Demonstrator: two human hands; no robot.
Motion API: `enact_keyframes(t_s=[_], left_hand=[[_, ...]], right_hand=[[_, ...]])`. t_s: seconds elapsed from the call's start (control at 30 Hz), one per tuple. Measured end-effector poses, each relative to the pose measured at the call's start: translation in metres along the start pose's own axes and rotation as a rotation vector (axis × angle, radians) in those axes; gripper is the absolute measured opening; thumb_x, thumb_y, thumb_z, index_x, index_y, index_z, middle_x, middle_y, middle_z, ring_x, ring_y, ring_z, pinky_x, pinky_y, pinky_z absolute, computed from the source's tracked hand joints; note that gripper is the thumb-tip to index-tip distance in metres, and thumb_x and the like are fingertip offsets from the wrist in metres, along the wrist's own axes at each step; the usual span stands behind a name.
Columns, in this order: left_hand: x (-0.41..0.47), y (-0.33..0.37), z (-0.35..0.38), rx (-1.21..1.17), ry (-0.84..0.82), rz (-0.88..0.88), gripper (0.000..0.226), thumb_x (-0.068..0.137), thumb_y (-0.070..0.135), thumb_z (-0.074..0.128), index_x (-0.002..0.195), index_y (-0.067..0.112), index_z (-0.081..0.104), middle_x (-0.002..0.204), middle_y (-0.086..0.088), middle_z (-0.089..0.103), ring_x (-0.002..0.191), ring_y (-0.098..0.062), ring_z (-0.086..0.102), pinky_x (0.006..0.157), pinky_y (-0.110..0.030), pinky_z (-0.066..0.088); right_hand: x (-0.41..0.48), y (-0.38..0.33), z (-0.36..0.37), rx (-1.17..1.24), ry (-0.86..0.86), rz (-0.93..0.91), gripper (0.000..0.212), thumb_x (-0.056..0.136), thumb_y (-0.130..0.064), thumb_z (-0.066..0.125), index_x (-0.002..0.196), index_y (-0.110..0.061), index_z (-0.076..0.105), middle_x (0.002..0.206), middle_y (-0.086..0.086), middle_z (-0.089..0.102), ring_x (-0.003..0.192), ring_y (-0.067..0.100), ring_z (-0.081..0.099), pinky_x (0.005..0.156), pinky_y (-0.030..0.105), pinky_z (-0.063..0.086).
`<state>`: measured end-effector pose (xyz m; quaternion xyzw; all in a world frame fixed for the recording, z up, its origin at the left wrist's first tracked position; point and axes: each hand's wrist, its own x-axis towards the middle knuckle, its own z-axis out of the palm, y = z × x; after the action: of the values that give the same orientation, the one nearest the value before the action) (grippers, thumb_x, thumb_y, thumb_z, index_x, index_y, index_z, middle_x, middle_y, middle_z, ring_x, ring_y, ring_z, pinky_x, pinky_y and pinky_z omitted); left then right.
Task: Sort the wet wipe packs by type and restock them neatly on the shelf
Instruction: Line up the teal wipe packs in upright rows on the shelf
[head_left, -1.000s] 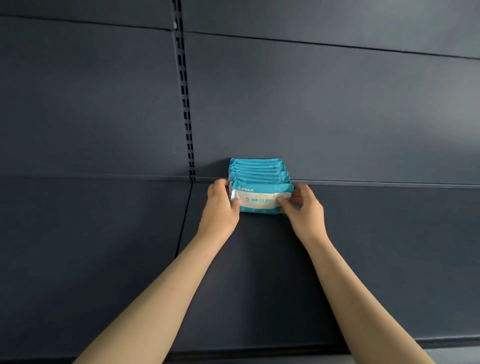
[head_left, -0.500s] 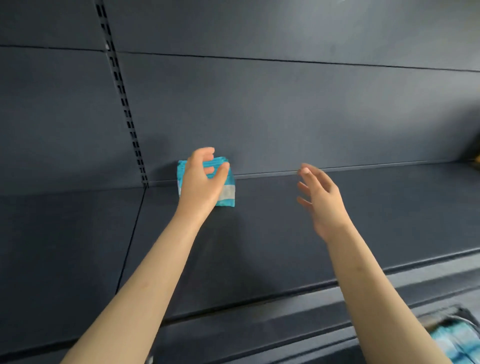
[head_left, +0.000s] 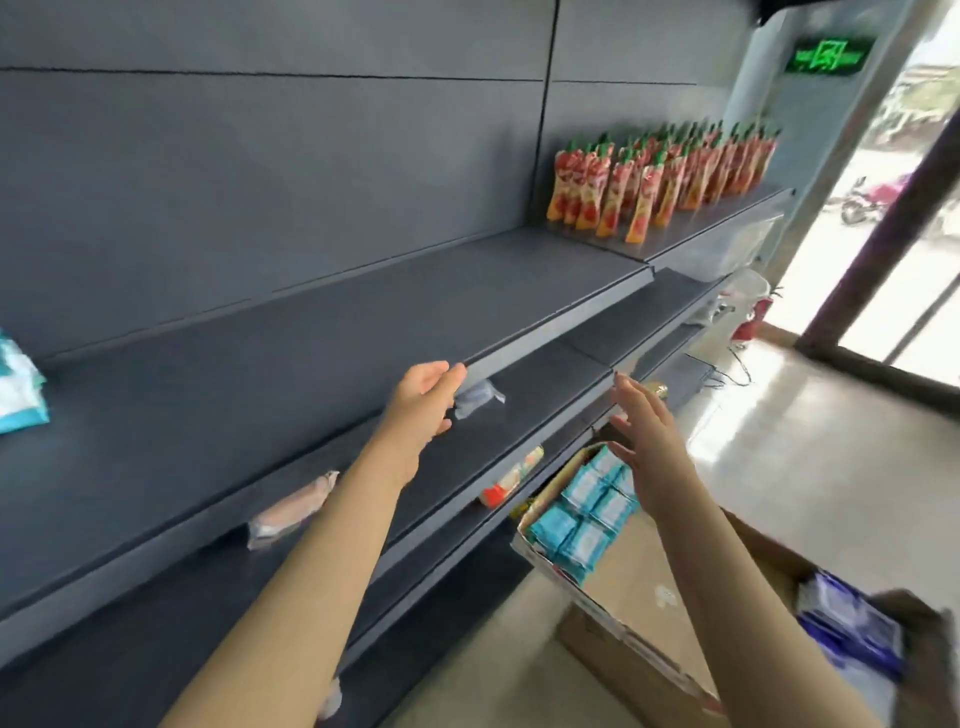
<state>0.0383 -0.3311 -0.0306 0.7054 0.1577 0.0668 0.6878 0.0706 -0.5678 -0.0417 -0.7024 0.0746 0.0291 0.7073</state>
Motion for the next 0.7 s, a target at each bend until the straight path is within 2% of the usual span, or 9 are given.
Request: enact_keyframes(t_s=[0.1,0.2,0.27,0.33,0.47,0.6,0.7], left_hand=[[0.008,-0.027,0.057,0.035,-0.128,-0.092,0.027,0.098,0.042,0.055,0.12,0.026,0.055,0.12,0.006,0.059,0.112,-0.015,0.058,0.096,-0.037,0.052],[0.017,-0.056,0.101,0.064,-0.222,-0.18,0.018,0.097,0.043,0.055,0.108,0.029,0.059,0.109,0.006,0.061,0.107,-0.018,0.058,0.094,-0.038,0.05],[0.028,-0.078,0.124,0.089,-0.27,-0.245,0.032,0.097,0.044,0.055,0.119,0.022,0.059,0.111,0.002,0.061,0.103,-0.018,0.057,0.087,-0.035,0.049],[0.041,-0.1,0.144,0.115,-0.321,-0.305,0.041,0.097,0.045,0.054,0.127,0.018,0.056,0.117,0.002,0.06,0.106,-0.016,0.057,0.087,-0.033,0.049],[0.08,-0.141,0.179,0.181,-0.372,-0.411,0.029,0.1,0.041,0.05,0.12,0.021,0.057,0.11,0.005,0.063,0.104,-0.016,0.057,0.097,-0.038,0.047],[0.131,-0.187,0.209,0.283,-0.41,-0.5,0.033,0.099,0.043,0.052,0.121,0.02,0.059,0.123,0.0,0.063,0.114,-0.016,0.056,0.092,-0.034,0.047],[0.161,-0.221,0.23,0.352,-0.416,-0.588,0.038,0.099,0.042,0.052,0.128,0.017,0.057,0.124,0.0,0.061,0.113,-0.015,0.054,0.093,-0.033,0.044]], right_hand=[[0.009,0.035,-0.054,0.016,0.065,0.124,0.049,0.096,-0.057,0.05,0.135,-0.028,0.051,0.133,0.001,0.056,0.126,0.026,0.051,0.108,0.054,0.041],[0.016,0.069,-0.092,0.031,0.11,0.211,0.046,0.099,-0.051,0.049,0.134,-0.023,0.052,0.129,0.005,0.059,0.125,0.027,0.052,0.103,0.047,0.041],[0.023,0.09,-0.11,0.029,0.152,0.267,0.048,0.099,-0.05,0.048,0.138,-0.022,0.049,0.135,0.002,0.055,0.132,0.028,0.046,0.103,0.046,0.037],[0.033,0.11,-0.124,0.008,0.185,0.32,0.05,0.1,-0.05,0.047,0.142,-0.023,0.045,0.145,0.002,0.048,0.136,0.029,0.041,0.106,0.047,0.035],[0.068,0.153,-0.148,-0.043,0.203,0.42,0.057,0.098,-0.054,0.046,0.146,-0.022,0.041,0.152,0.004,0.041,0.137,0.031,0.04,0.112,0.051,0.034],[0.113,0.197,-0.165,-0.012,0.224,0.564,0.054,0.1,-0.052,0.045,0.144,-0.021,0.044,0.145,0.004,0.05,0.135,0.029,0.043,0.109,0.048,0.034],[0.141,0.232,-0.17,0.041,0.271,0.7,0.048,0.101,-0.05,0.045,0.14,-0.022,0.046,0.144,0.002,0.052,0.134,0.028,0.044,0.109,0.046,0.033]])
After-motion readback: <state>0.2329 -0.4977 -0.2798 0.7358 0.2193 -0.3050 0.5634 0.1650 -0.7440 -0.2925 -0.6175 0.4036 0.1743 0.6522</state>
